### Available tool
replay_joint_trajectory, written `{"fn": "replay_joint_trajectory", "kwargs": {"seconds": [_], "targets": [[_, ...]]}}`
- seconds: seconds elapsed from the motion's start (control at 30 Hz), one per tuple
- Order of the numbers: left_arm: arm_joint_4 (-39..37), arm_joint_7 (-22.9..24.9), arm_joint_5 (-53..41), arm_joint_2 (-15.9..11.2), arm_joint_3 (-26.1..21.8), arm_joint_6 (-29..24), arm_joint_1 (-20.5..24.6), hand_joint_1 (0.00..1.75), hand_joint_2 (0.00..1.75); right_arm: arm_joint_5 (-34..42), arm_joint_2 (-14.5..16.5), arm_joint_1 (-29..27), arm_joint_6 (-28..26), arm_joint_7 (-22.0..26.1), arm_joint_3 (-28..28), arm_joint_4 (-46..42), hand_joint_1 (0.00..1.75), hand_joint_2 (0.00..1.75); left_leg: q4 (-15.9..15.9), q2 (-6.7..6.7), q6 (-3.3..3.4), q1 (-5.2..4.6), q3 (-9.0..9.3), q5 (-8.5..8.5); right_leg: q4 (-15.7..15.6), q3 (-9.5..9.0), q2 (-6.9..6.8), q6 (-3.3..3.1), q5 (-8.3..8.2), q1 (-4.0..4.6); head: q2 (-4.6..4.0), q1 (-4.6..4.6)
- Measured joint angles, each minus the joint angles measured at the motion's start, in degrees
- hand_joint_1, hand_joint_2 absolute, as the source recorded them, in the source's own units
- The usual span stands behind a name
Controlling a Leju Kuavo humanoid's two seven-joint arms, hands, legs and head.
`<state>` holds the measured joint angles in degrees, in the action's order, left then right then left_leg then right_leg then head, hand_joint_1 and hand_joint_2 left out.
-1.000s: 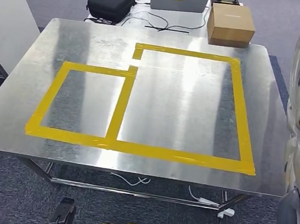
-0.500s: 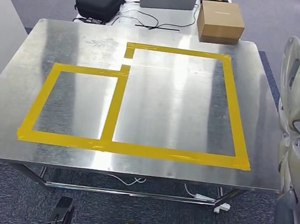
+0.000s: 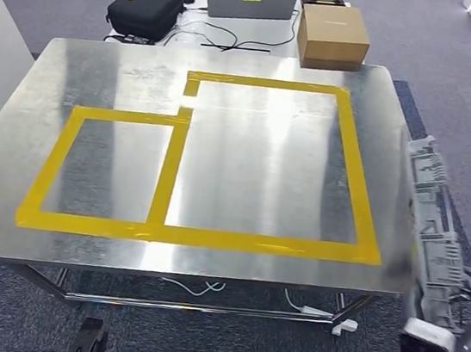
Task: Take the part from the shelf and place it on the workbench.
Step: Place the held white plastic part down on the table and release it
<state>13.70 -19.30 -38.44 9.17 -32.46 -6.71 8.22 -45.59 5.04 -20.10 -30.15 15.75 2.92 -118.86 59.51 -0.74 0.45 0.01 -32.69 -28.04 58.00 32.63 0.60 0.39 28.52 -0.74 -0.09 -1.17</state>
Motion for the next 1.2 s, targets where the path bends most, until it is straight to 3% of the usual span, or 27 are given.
{"fn": "replay_joint_trajectory", "kwargs": {"seconds": [0.1,0.17,0.3,0.37,0.4,0.5,0.57,0.7,0.77,0.83,0.87,0.9,0.97,1.03,1.07,1.2], "targets": [[0.0,0.3,-0.1,-0.1,-0.2,1.6,0.1,0.0,0.0,-5.3,-3.5,3.8,2.7,-3.7,0.3,7.2,1.75,1.75,-1.5,-0.02,0.62,-0.19,0.28,0.27,-0.2,0.28,0.03,1.15,-0.29,-0.09,0.0,0.01],[0.0,0.6,-0.2,-0.1,-0.3,2.3,0.1,0.0,0.0,-8.1,-5.4,6.5,3.5,-5.5,-0.2,11.3,1.75,1.75,-2.2,0.03,1.17,0.07,0.42,0.87,0.9,1.05,-0.12,1.76,0.62,-0.15,0.0,0.17],[0.0,1.0,-0.2,-0.1,-0.4,3.3,0.3,0.0,0.0,-10.4,-7.6,12.0,4.7,-8.6,-2.5,18.7,1.75,1.75,-2.5,0.42,1.54,0.19,0.36,1.2,13.2,6.94,-0.27,2.55,6.53,-0.37,0.0,0.59],[0.0,1.4,-0.4,-0.2,-0.4,3.5,0.3,0.0,0.0,-11.3,-8.1,14.0,5.0,-9.3,-3.8,21.8,1.75,1.75,-2.4,0.47,1.52,0.2,0.35,1.2,15.6,8.17,-0.3,2.8,6.59,-0.44,0.0,0.62],[0.0,1.6,-0.5,-0.2,-0.5,3.6,0.3,0.0,0.0,-11.8,-8.3,15.1,5.1,-9.7,-4.5,23.3,1.75,1.75,-2.4,0.47,1.5,0.22,0.37,1.18,14.3,7.56,-0.35,2.86,5.34,-0.52,0.0,0.62],[0.0,2.1,-1.0,-0.1,-0.5,3.7,0.5,0.0,0.0,-13.5,-8.6,19.3,5.6,-10.6,-7.6,27.8,1.75,1.75,-1.8,0.45,0.88,0.2,0.28,0.85,3.7,2.34,-0.46,2.9,0.35,-0.78,0.0,0.65],[0.0,2.4,-1.3,-0.1,-0.4,3.8,0.7,0.0,0.0,-14.6,-8.6,21.9,6.0,-11.0,-10.0,30.1,1.75,1.75,-1.4,0.44,0.22,0.0,-0.1,0.73,0.3,0.54,-0.37,2.39,-0.21,-0.67,0.0,0.66],[0.0,2.7,-2.1,0.0,-0.4,3.9,1.1,0.0,0.0,-15.8,-8.7,25.9,6.8,-11.6,-15.0,32.9,1.75,1.75,0.0,0.45,-0.71,0.11,-0.78,-0.17,0.3,0.62,-0.27,0.87,-0.28,-0.68,0.0,0.59],[0.0,2.8,-2.3,0.0,-0.3,3.9,1.4,0.0,0.0,-16.0,-8.7,27.6,7.0,-11.8,-17.0,33.8,1.75,1.75,5.1,0.47,-1.19,0.2,-3.05,-3.01,0.2,0.59,-0.3,0.3,-0.31,-0.71,0.0,0.43],[0.0,2.8,-2.4,0.0,-0.3,3.9,1.5,0.0,0.0,-16.1,-8.7,28.5,7.1,-11.8,-18.4,34.6,1.75,1.75,12.5,0.47,-1.33,0.23,-6.6,-5.99,0.2,0.57,-0.36,0.03,-0.23,-0.52,0.0,0.41],[0.0,2.8,-2.4,0.0,-0.3,3.9,1.4,0.0,0.0,-16.1,-8.7,28.7,7.2,-11.8,-18.8,34.9,1.75,1.75,14.7,0.47,-1.25,0.22,-7.76,-6.33,0.2,0.53,-0.39,-0.05,-0.17,-0.39,0.0,0.4],[0.0,2.8,-2.4,0.0,-0.3,3.9,1.4,0.0,0.0,-16.1,-8.7,28.8,7.2,-11.8,-19.2,35.2,1.75,1.75,14.8,0.47,-1.05,0.2,-8.02,-5.53,0.2,0.47,-0.39,-0.11,-0.12,-0.25,0.0,0.41],[0.0,2.8,-2.4,0.0,-0.3,3.9,1.4,0.0,0.0,-16.1,-8.7,29.0,7.2,-11.8,-19.8,35.7,1.75,1.75,8.9,0.47,-0.24,0.03,-5.66,-1.35,0.2,0.19,-0.35,-0.18,0.02,0.01,0.0,0.41],[0.0,2.8,-2.4,-0.1,-0.3,3.9,1.5,0.0,0.0,-16.1,-8.7,29.4,7.2,-11.8,-20.1,36.0,1.75,1.75,2.2,0.48,0.72,-0.29,-2.68,1.45,0.2,0.06,-0.3,-0.02,0.18,0.28,0.0,0.45],[0.0,2.8,-2.4,-0.1,-0.3,3.9,1.5,0.0,0.0,-16.1,-8.7,29.5,7.2,-11.8,-20.2,36.1,1.75,1.75,0.4,0.49,1.04,-0.43,-1.93,1.75,0.2,0.15,-0.3,0.15,0.2,0.34,0.0,0.47],[0.0,2.9,-2.4,-0.1,-0.3,3.9,1.6,0.0,0.0,-16.4,-8.8,29.9,7.2,-11.8,-20.3,36.4,1.75,1.75,-1.5,0.51,1.42,-0.25,-1.32,1.7,0.5,0.77,-0.45,1.29,0.68,0.28,0.0,0.54]]}}
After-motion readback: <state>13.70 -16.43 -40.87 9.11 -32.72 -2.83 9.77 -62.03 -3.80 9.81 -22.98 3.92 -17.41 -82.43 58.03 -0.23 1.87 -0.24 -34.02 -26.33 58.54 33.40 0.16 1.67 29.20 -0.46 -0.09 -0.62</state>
